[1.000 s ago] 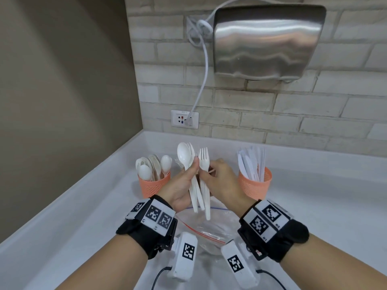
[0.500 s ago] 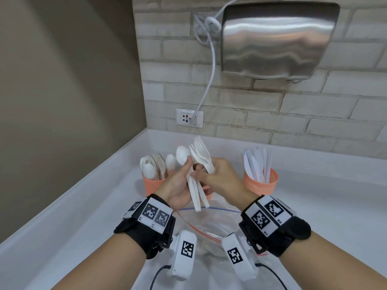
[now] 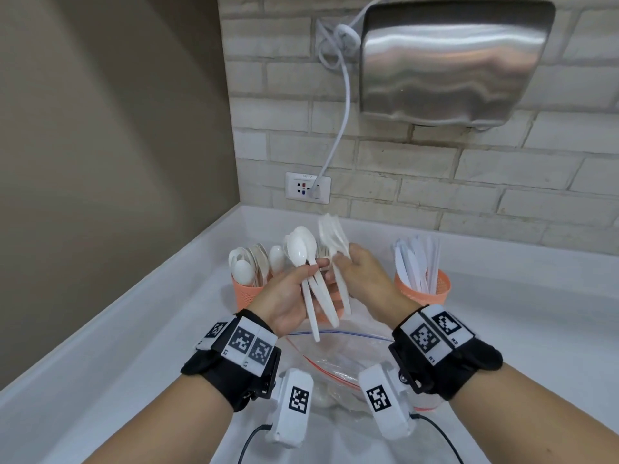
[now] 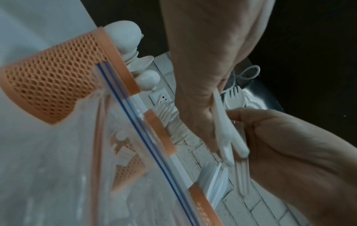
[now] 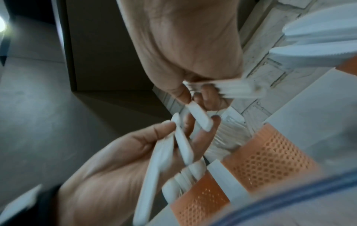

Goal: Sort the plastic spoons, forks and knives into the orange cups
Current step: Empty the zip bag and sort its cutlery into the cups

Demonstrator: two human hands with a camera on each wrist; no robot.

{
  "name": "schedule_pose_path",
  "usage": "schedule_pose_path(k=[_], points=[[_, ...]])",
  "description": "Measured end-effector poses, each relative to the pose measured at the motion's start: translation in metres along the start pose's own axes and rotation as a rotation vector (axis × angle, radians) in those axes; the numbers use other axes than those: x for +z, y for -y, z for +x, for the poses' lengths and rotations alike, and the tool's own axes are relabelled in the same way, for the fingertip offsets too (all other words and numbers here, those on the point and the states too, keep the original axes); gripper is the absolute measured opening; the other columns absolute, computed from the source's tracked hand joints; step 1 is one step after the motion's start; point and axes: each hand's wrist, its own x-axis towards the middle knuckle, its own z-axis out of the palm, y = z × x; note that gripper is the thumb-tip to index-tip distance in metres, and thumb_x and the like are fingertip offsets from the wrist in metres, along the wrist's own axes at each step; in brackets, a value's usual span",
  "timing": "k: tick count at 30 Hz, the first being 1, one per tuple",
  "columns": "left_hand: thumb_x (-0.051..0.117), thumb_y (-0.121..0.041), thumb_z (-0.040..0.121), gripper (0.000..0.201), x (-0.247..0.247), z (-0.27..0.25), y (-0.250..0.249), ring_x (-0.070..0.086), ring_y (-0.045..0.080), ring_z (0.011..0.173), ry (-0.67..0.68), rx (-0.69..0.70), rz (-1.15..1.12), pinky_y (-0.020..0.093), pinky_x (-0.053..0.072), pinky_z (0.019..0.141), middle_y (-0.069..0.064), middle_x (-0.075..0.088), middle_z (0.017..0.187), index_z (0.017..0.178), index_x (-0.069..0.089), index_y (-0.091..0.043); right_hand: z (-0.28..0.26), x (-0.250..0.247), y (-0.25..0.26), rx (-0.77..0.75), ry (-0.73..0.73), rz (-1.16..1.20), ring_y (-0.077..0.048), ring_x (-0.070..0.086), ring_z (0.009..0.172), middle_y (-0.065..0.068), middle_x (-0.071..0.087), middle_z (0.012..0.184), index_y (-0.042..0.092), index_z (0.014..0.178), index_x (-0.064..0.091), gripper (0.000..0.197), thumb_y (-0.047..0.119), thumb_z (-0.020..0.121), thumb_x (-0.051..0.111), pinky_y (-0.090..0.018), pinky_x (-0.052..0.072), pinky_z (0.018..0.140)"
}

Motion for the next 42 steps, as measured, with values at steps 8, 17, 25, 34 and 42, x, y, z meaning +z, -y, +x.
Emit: schedule_pose_path(k=[8,17,25,34,42], points=[[0.045,-0.011,0.096,0.018,-0.011,0.000,-0.006,0.070,0.016,0.064,-0.029,0.018,0.036,0.035,0.060,0.062,0.009,0.067,0.082,0.094,0.061,-0.004,0.013,-0.012,0.010,-0.105,0.053,0.074,-0.008,0.039,0.056,0.005,0.041,0.062,0.017,0.077,0.046,0.026,0.023,0.100,0.038,-0.013,0.036,0.050],[0.044,-0.017,0.097,0.017,-0.023,0.001,-0.012,0.047,0.009,0.047,-0.130,0.155,0.059,0.024,0.049,0.051,-0.001,0.049,0.059,0.085,0.054,-0.012,0.058,-0.005,-0.001,-0.146,-0.143,0.232,-0.008,0.051,0.071,0.004,0.052,0.074,0.019,0.101,0.043,0.008,0.021,0.100,0.036,-0.025,0.044,0.075],[0.042,-0.017,0.098,0.019,-0.043,-0.009,-0.030,0.048,0.009,0.050,-0.118,0.211,0.158,0.023,0.050,0.056,-0.001,0.051,0.063,0.085,0.055,-0.011,0.081,0.006,-0.016,0.045,-0.125,0.042,-0.016,0.054,0.074,-0.003,0.051,0.092,0.013,0.118,0.045,0.033,0.018,0.089,0.059,-0.027,0.046,0.066],[0.037,-0.011,0.099,0.029,-0.040,-0.007,-0.054,0.046,0.012,0.044,-0.166,0.343,0.671,0.024,0.046,0.051,0.002,0.046,0.052,0.074,0.052,-0.007,0.036,0.048,0.057,-0.322,0.220,0.192,-0.022,0.059,0.101,-0.006,0.054,0.111,0.025,0.130,0.036,0.059,0.021,0.081,0.070,-0.035,0.052,0.088],[0.059,-0.016,0.089,0.012,-0.056,0.006,-0.077,0.058,0.019,0.089,-0.129,0.407,0.909,0.030,0.048,0.082,0.010,0.060,0.094,0.099,0.058,-0.009,0.044,0.066,0.065,-0.384,0.101,0.288,-0.009,0.054,0.076,0.006,0.050,0.094,0.027,0.128,0.035,0.049,0.002,0.090,0.052,-0.021,0.047,0.072]])
